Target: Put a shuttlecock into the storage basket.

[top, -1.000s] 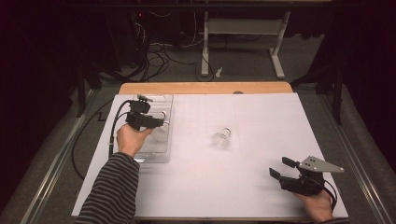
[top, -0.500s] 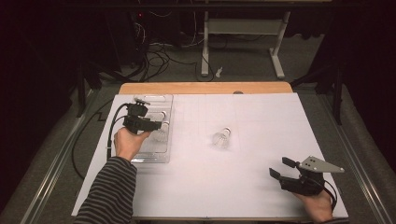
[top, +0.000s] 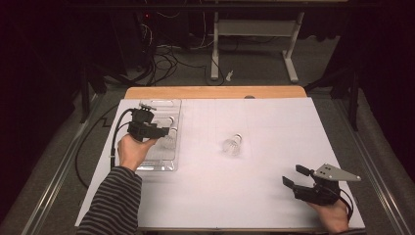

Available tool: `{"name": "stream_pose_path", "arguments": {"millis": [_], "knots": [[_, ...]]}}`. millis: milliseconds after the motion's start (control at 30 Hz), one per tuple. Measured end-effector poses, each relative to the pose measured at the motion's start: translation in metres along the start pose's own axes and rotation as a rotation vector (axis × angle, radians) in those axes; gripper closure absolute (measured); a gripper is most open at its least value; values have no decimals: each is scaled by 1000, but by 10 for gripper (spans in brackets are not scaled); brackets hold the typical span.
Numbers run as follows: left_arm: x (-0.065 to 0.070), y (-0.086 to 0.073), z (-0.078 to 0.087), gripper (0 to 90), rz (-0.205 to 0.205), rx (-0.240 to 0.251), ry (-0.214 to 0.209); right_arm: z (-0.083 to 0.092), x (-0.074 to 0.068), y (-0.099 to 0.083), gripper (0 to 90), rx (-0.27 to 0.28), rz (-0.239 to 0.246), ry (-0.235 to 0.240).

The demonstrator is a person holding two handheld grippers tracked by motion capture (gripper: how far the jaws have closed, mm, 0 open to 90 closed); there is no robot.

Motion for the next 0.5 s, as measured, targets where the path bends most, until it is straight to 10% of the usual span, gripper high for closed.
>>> {"name": "stream_pose_path", "arguments": {"millis": [500], "knots": [[3,-10,1,460,-5,20,-20,0,0,0,314,-2,1,0]]}}
Point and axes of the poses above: each handheld gripper's, and its own axes: z roughly backward along the jaws, y roughly out of its top, x roughly to its right, the point moved 9 cm from there along -z, roughly forward along the jaws, and after that the axes turned 12 degrees about y, right-handed, at the moved point
